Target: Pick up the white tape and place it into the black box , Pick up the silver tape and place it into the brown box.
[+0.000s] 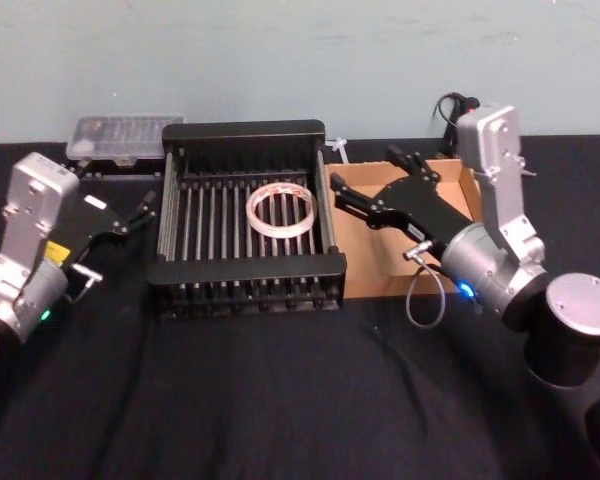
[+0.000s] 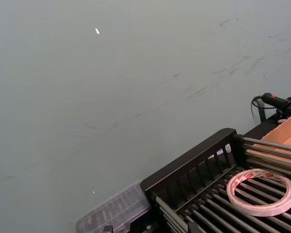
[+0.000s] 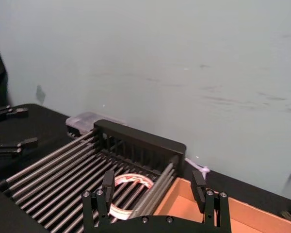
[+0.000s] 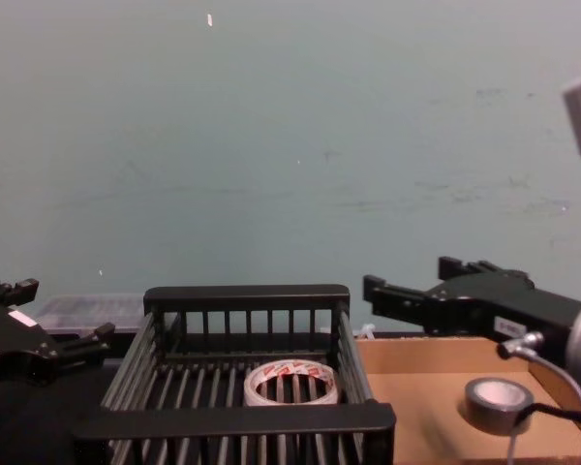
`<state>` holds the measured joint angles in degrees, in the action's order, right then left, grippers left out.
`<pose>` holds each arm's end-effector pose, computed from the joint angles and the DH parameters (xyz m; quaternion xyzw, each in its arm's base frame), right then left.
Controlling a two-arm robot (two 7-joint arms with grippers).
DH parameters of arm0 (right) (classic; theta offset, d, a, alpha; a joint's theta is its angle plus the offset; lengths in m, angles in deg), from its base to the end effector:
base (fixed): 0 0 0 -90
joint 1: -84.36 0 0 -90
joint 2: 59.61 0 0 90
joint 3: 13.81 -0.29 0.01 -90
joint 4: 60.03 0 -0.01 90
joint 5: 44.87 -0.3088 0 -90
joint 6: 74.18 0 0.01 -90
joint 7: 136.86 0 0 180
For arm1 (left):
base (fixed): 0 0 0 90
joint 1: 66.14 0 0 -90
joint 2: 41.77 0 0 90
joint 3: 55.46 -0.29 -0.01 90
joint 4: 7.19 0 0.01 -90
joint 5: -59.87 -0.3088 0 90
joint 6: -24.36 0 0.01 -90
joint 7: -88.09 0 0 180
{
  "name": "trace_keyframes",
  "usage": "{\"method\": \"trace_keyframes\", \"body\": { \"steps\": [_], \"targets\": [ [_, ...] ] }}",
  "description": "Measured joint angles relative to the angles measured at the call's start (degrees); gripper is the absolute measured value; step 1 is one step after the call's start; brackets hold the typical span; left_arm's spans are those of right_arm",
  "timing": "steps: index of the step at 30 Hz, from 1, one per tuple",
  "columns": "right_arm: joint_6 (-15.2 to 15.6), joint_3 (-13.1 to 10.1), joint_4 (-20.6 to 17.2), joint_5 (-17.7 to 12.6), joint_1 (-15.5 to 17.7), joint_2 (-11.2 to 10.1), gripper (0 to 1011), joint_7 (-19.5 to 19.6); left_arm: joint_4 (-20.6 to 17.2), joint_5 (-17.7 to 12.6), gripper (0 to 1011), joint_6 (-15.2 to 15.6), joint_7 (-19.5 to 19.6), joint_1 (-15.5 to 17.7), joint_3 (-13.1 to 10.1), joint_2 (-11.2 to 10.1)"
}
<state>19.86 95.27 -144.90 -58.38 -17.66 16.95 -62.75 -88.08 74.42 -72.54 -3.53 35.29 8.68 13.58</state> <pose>0.3736 0.0275 -0.2732 -0.0299 -0.0066 -0.4773 0.8782 0.3581 0.0828 -0.3023 0.1416 -0.1324 0.5800 0.7912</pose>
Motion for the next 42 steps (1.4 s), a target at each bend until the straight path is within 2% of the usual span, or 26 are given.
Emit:
{"method": "trace_keyframes", "body": {
  "steps": [9, 14, 27, 42],
  "targets": [
    [-1.7, -2.3, -2.5, 0.3, 3.6, 0.5, 1002, 2.9, 0.0, 0.0, 1001, 0.0, 0.0, 0.0, 0.0, 0.0],
    [-3.6, -3.6, -3.2, 2.7, 5.9, 1.0, 1002, 5.5, 0.0, 0.0, 1001, 0.0, 0.0, 0.0, 0.0, 0.0],
    [-5.2, -6.6, -3.3, 4.7, 9.3, 2.1, 1002, 7.5, 0.0, 0.0, 1001, 0.0, 0.0, 0.0, 0.0, 0.0],
    [-7.8, -8.7, 0.4, 7.0, 10.7, 4.3, 1002, 7.8, 0.0, 0.0, 1001, 0.0, 0.0, 0.0, 0.0, 0.0]
  ]
}}
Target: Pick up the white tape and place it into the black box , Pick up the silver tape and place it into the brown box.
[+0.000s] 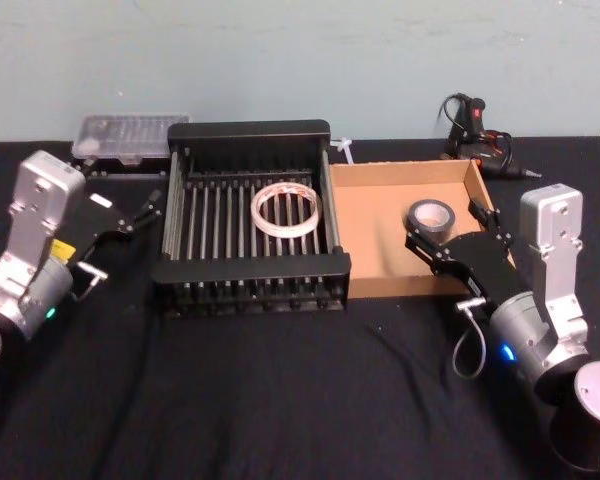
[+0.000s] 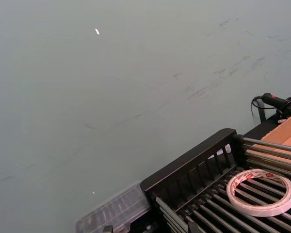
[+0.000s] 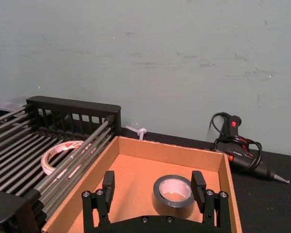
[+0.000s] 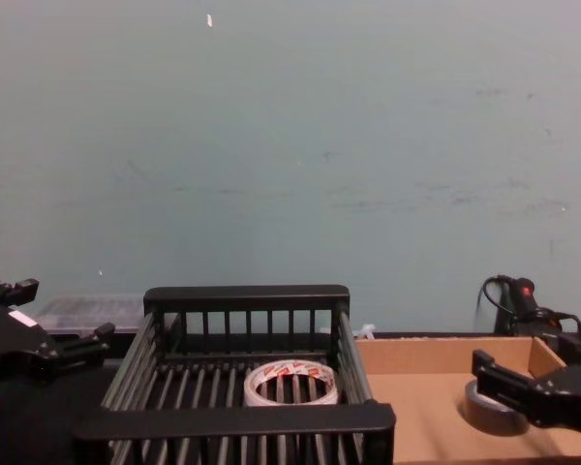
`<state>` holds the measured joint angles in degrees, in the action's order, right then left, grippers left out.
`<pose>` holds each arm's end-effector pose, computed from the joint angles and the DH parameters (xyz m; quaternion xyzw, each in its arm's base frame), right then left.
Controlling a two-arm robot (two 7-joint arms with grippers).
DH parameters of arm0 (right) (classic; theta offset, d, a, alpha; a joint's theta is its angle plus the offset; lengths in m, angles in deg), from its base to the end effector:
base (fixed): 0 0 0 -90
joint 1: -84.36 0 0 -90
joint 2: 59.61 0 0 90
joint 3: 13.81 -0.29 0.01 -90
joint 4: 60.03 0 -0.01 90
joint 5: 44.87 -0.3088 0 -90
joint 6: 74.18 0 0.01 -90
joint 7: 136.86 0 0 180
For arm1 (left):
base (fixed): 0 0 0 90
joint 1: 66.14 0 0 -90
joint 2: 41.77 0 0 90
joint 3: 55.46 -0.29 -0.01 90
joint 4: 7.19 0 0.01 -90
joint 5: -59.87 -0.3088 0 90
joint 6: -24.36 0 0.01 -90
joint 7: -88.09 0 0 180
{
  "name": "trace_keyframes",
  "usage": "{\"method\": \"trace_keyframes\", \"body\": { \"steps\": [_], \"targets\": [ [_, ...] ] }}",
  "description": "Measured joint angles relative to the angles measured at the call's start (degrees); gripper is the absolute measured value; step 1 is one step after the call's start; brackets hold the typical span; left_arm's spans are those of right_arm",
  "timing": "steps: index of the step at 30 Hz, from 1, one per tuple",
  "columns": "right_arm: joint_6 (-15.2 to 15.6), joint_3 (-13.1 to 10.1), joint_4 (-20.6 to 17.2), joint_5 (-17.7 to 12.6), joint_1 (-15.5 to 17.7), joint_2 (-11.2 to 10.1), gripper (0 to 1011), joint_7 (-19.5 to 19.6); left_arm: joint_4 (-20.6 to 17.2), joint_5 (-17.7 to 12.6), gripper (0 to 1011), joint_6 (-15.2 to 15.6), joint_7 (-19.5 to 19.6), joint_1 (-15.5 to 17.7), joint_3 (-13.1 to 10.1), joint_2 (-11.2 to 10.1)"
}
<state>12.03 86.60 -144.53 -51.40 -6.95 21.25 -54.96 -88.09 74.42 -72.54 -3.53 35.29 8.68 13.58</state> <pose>0.3286 0.0058 -0.3276 -0.0291 -0.0049 -0.5895 0.8072 0.3581 0.0827 -0.3023 0.1416 -0.1324 0.5800 0.7913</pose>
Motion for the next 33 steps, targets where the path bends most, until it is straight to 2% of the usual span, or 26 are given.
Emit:
{"method": "trace_keyframes", "body": {
  "steps": [8, 33],
  "targets": [
    [-0.5, -0.7, 1.8, 0.2, -0.2, 0.8, 1002, -0.6, 0.0, 0.0, 1001, 0.0, 0.0, 0.0, 0.0, 0.0],
    [-0.5, -0.5, 1.4, 0.2, -0.1, 0.6, 1003, -0.5, 0.0, 0.0, 1001, 0.0, 0.0, 0.0, 0.0, 0.0]
  ]
}}
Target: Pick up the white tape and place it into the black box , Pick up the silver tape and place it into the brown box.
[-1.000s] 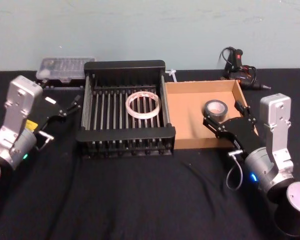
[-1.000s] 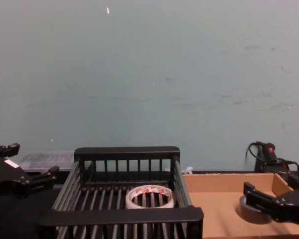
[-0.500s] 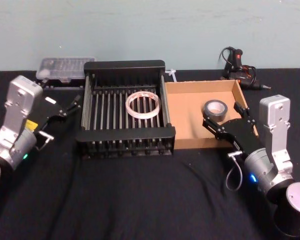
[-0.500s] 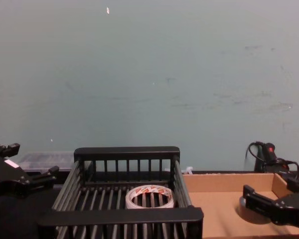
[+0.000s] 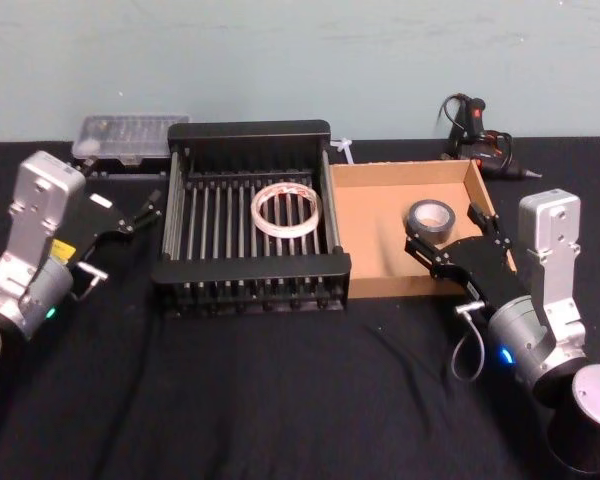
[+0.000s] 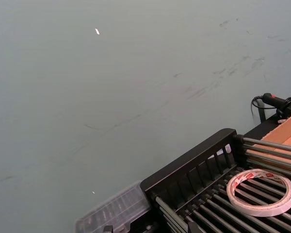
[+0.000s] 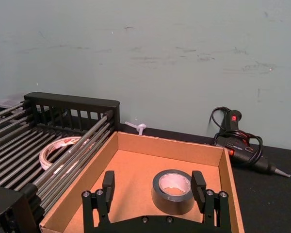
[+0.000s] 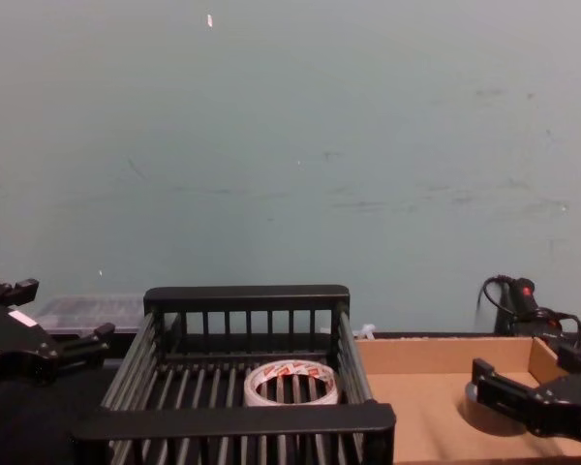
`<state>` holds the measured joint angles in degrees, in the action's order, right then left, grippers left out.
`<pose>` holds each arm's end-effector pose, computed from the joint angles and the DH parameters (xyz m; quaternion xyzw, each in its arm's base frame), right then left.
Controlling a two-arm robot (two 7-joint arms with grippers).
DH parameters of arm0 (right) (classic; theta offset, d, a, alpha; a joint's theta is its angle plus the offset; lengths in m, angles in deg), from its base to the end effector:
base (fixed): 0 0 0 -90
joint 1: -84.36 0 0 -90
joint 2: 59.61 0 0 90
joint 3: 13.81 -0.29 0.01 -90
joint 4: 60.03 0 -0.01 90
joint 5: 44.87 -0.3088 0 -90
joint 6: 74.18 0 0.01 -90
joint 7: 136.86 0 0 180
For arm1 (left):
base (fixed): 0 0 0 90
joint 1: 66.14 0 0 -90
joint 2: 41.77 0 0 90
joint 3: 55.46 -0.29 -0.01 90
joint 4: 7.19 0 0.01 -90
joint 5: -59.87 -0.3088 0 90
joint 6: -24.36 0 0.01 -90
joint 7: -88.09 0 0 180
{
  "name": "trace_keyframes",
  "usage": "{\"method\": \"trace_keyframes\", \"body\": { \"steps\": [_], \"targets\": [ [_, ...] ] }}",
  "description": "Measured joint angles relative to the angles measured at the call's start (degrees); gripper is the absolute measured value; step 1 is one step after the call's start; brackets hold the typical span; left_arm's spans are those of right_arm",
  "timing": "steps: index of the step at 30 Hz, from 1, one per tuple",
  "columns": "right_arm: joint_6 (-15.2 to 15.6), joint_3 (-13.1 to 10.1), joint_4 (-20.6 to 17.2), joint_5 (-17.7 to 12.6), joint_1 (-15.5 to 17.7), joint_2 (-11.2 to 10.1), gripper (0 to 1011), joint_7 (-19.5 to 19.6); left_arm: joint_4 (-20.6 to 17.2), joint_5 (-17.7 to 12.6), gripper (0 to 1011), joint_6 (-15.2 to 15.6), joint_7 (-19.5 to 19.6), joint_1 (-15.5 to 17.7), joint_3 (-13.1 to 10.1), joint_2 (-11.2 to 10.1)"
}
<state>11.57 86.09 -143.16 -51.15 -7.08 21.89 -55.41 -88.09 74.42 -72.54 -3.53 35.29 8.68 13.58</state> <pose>0.3290 0.0054 -0.3337 -0.0307 0.0011 -0.5908 0.8063 0.3581 0.0827 -0.3023 0.1416 -0.1324 0.5800 0.7913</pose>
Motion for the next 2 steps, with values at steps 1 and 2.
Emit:
{"method": "trace_keyframes", "body": {
  "steps": [1, 2],
  "targets": [
    [0.0, 0.0, 0.0, 0.0, 0.0, 0.0, 1003, 0.0, 0.0, 0.0, 1001, 0.0, 0.0, 0.0, 0.0, 0.0],
    [0.0, 0.0, 0.0, 0.0, 0.0, 0.0, 1002, 0.0, 0.0, 0.0, 1001, 0.0, 0.0, 0.0, 0.0, 0.0]
  ]
}}
